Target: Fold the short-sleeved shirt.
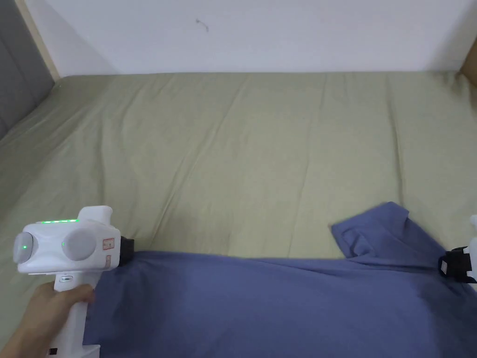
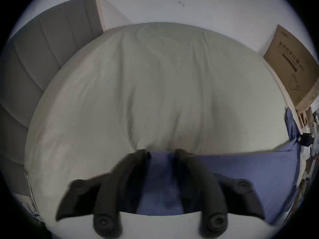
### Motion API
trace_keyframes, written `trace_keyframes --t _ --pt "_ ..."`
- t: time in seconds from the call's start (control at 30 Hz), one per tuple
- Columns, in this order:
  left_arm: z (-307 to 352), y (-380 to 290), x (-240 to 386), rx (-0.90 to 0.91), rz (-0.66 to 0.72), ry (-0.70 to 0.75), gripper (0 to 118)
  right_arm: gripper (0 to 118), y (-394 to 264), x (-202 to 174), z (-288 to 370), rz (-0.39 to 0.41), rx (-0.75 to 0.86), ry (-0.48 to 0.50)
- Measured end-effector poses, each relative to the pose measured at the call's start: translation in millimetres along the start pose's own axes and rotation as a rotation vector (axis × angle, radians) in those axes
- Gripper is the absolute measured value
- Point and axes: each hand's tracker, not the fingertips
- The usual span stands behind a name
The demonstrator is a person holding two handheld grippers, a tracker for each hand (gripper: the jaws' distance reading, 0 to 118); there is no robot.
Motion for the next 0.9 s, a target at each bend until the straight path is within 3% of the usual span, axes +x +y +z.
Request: trace_keyframes --t 0.27,0.43,0.7,0.9 --pt "61 0 -4 0.077 -0.071 -0.016 1 0 6 1 61 -0.005 0.084 0.026" --pt "139 -18 -8 0.172 -0.077 -0.034 1 0 -12 2 120 0.013 0.149 0.025" --pt "227 -100 -31 0.215 -0.102 -0.074 1 0 -113 7 202 0.023 0.189 0.044" --pt "231 -188 -48 0.128 -0.130 -0.095 1 0 -217 13 200 -0.020 0.069 0.052"
